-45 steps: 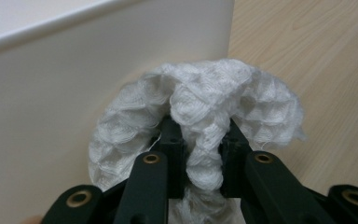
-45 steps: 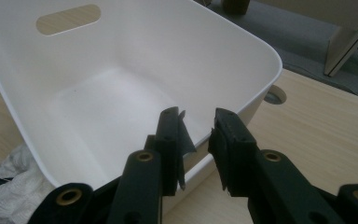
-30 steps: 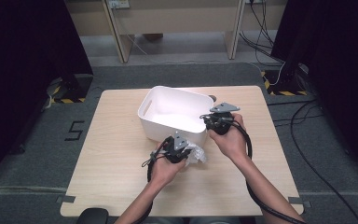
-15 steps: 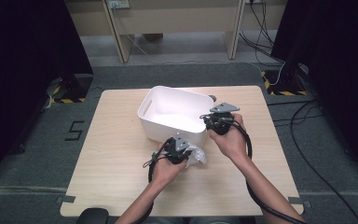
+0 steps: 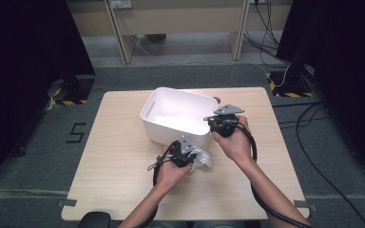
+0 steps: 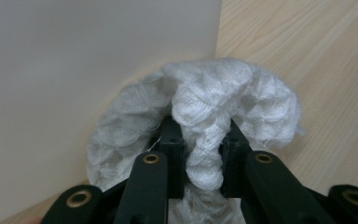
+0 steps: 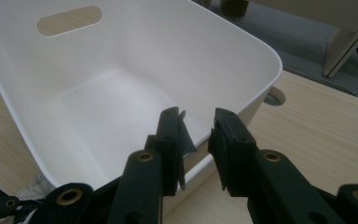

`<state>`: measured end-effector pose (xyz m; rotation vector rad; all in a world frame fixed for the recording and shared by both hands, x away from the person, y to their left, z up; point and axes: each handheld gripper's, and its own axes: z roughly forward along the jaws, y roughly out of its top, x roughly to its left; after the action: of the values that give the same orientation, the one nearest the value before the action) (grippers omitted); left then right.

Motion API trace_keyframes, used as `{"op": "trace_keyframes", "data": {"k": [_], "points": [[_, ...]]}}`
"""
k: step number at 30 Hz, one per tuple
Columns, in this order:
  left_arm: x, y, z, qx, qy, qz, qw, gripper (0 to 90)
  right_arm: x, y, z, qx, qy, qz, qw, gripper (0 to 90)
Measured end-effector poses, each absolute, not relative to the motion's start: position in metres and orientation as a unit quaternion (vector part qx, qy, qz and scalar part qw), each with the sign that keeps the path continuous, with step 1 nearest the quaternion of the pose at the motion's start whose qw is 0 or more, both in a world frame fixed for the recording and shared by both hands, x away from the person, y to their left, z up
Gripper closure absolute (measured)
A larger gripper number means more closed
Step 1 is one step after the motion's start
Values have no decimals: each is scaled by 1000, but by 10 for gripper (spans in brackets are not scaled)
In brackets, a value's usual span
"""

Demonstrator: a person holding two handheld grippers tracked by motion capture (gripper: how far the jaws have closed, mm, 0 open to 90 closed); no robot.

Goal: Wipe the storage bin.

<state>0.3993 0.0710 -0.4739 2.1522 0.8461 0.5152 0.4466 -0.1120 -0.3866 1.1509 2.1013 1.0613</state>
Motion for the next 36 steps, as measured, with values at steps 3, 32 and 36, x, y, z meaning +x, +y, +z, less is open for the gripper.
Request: {"op": "trace_keyframes", "data": {"k": [3, 32, 36], "points": [[399, 70, -473, 841, 330, 200, 379, 762, 447, -112, -387, 425, 775, 391, 258, 729], [389, 62, -430, 827, 309, 221, 413, 767, 447, -112, -387, 425, 775, 392, 257, 728], [388, 59, -425, 826, 306, 219, 420, 767, 447, -112, -387, 424, 775, 392, 257, 728]]}}
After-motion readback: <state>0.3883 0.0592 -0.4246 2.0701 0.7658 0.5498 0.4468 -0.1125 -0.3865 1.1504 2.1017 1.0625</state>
